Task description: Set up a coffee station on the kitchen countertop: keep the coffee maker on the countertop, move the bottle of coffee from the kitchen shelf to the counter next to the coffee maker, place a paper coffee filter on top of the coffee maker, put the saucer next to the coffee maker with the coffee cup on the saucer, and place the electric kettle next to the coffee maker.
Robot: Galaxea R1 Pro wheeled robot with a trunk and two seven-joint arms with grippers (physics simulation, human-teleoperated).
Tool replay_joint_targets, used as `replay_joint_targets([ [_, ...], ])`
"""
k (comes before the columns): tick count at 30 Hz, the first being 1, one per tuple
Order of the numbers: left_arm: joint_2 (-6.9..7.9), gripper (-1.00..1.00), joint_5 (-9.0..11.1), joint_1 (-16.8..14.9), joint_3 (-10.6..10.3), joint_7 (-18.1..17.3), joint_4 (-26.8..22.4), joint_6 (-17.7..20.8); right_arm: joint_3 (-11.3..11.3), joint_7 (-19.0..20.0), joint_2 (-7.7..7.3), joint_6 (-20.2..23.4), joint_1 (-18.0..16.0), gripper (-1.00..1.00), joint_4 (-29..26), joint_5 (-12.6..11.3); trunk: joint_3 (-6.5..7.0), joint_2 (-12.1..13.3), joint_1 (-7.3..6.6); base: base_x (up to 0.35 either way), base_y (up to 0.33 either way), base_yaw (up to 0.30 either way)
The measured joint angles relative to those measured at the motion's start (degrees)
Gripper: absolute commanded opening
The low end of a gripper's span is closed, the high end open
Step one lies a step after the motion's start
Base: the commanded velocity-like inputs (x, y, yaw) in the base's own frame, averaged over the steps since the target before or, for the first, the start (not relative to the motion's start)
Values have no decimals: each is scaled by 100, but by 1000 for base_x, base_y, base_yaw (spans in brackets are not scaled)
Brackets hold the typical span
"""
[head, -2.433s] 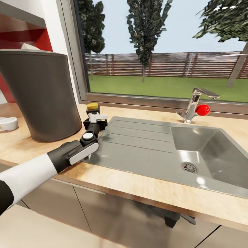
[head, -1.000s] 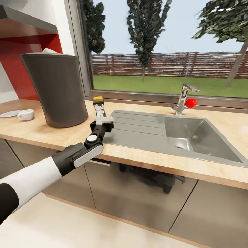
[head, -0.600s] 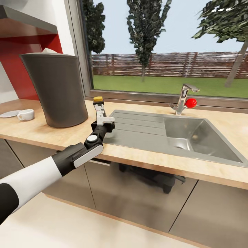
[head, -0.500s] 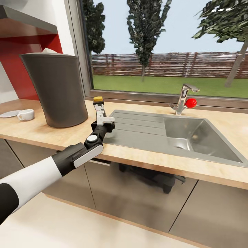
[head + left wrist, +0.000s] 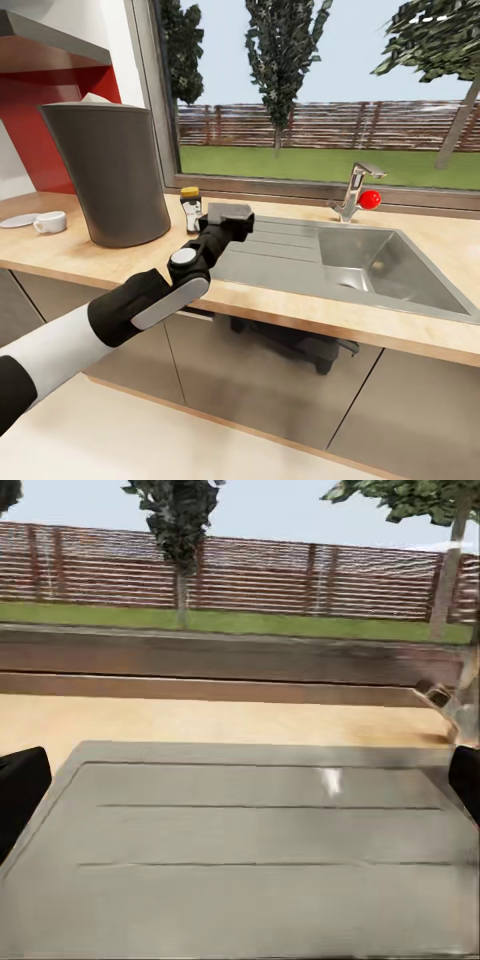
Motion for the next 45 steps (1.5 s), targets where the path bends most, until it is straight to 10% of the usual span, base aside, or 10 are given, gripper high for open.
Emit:
replay_joint_targets([
  [10, 5, 100, 1, 1, 35, -1664, -145, 42, 2, 0, 0, 0, 0, 100, 0, 6, 0, 0, 0, 0, 0, 0],
  [19, 30, 100, -9, -1, 22, -4450, -42, 40, 3, 0, 0, 0, 0, 100, 0, 8, 0, 0, 0, 0, 0, 0],
  [20, 44, 100, -16, -1, -34, -5200, 41, 33, 3, 0, 1, 0, 0, 100, 0, 9, 0, 0, 0, 0, 0, 0],
  [31, 231, 100, -22, 17, -518, -7683, 347, -35, 3, 0, 1, 0, 0, 100, 0, 9, 0, 0, 0, 0, 0, 0],
  [39, 459, 100, -24, 209, -1288, -7938, 336, -657, 3, 0, 0, 0, 0, 100, 0, 9, 0, 0, 0, 0, 0, 0],
  [45, 1125, 100, 725, 297, -2954, -7964, 304, -2010, 3, 0, 0, 0, 0, 100, 0, 9, -1, 0, 0, 0, 0, 0],
])
